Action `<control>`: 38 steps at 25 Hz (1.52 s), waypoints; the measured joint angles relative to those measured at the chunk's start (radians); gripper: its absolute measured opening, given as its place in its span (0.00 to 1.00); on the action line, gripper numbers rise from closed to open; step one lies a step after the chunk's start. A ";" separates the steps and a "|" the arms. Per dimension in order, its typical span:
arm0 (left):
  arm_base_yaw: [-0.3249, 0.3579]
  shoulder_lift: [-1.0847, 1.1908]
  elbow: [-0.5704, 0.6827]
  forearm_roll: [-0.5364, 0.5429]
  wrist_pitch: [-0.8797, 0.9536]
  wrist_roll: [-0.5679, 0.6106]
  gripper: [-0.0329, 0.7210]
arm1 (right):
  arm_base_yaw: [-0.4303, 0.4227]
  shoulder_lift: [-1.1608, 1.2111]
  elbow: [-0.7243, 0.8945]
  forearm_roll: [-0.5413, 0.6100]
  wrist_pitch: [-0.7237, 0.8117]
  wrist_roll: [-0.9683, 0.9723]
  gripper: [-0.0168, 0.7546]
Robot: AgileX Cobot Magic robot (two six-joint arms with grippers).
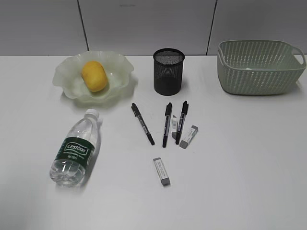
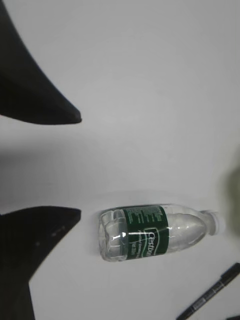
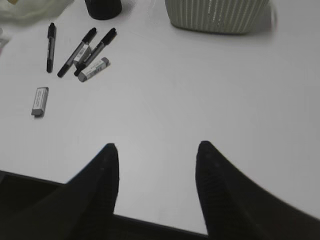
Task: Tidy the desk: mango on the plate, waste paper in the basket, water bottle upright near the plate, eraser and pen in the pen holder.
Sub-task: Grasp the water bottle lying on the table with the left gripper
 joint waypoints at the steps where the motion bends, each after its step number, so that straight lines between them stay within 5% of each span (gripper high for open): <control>1: -0.002 0.071 -0.013 -0.007 -0.021 0.012 0.57 | 0.000 -0.029 0.000 0.012 0.001 0.000 0.54; 12: -0.199 0.799 -0.306 -0.011 -0.207 0.031 0.70 | 0.000 -0.082 0.008 0.000 0.008 -0.006 0.53; 24: -0.211 1.281 -0.640 -0.010 -0.133 -0.037 0.83 | 0.000 -0.082 0.008 0.000 0.008 -0.007 0.53; 27: -0.211 1.339 -0.655 -0.016 -0.133 -0.047 0.81 | 0.000 -0.082 0.008 0.000 0.008 -0.007 0.53; 30: -0.211 1.348 -0.655 -0.014 -0.136 -0.058 0.63 | 0.000 -0.082 0.008 0.000 0.008 -0.007 0.53; 32: -0.211 1.325 -0.638 -0.013 -0.164 -0.061 0.61 | 0.000 -0.082 0.008 0.000 0.008 -0.007 0.53; 38: -0.212 0.976 -0.337 0.013 -0.542 -0.063 0.61 | 0.000 -0.082 0.008 0.000 0.008 -0.007 0.53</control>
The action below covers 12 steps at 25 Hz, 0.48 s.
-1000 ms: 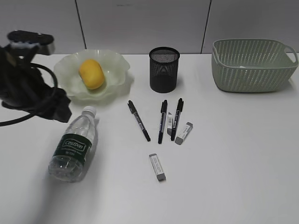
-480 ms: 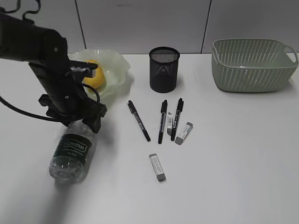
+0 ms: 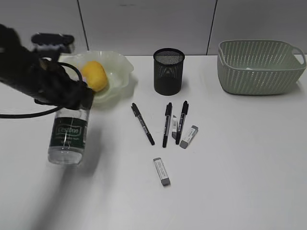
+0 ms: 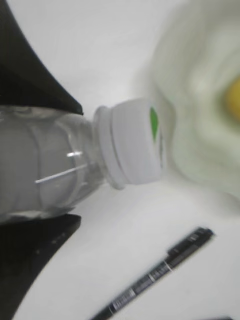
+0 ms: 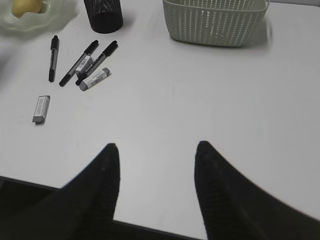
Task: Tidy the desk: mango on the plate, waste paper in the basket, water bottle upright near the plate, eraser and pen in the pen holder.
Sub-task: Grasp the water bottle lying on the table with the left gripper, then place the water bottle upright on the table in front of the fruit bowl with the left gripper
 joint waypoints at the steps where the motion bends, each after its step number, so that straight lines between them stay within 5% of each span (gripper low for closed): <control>1: 0.000 -0.074 0.078 0.018 -0.095 0.000 0.61 | 0.000 0.000 0.000 0.000 0.000 0.000 0.53; 6: 0.059 -0.204 0.360 0.214 -0.764 0.060 0.61 | 0.000 0.000 0.000 0.000 0.000 0.000 0.53; 12: 0.149 -0.017 0.401 0.192 -1.062 0.108 0.61 | 0.000 0.000 0.000 0.000 0.000 0.000 0.53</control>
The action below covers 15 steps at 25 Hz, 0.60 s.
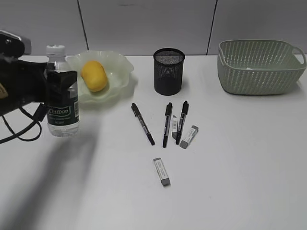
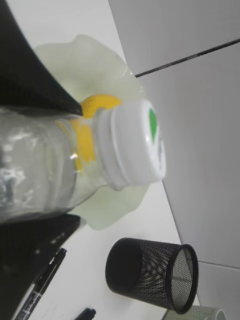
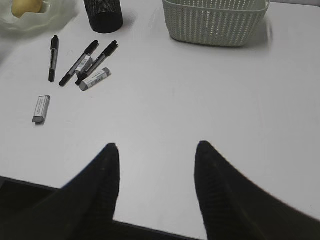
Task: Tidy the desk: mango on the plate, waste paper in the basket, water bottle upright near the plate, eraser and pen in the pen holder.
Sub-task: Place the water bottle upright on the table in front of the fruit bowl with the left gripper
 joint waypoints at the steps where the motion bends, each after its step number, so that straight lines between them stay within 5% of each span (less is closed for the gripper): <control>1: 0.006 0.030 0.000 -0.002 -0.051 0.003 0.61 | 0.000 0.000 0.000 0.000 0.000 0.000 0.53; 7: 0.012 0.227 0.000 -0.005 -0.390 0.050 0.61 | 0.000 0.000 0.000 0.000 0.000 0.000 0.53; 15: 0.012 0.326 0.000 -0.001 -0.498 0.062 0.61 | 0.000 0.000 0.000 0.000 0.000 0.000 0.53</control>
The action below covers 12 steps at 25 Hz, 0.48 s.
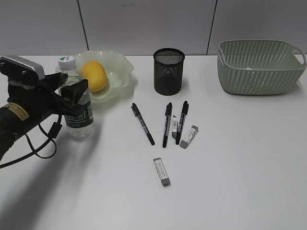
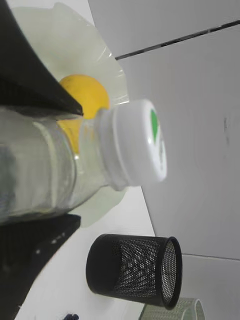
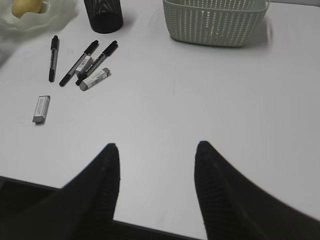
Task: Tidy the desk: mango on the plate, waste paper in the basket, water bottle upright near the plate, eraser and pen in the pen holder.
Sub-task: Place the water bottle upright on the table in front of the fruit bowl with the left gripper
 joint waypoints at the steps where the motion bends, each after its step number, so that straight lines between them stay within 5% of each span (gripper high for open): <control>1: 0.000 0.000 0.002 0.004 -0.002 0.000 0.61 | 0.000 0.000 0.000 0.000 0.000 0.000 0.53; 12: 0.001 -0.077 0.102 0.044 0.013 0.000 0.77 | 0.000 0.000 0.000 0.000 0.000 0.002 0.53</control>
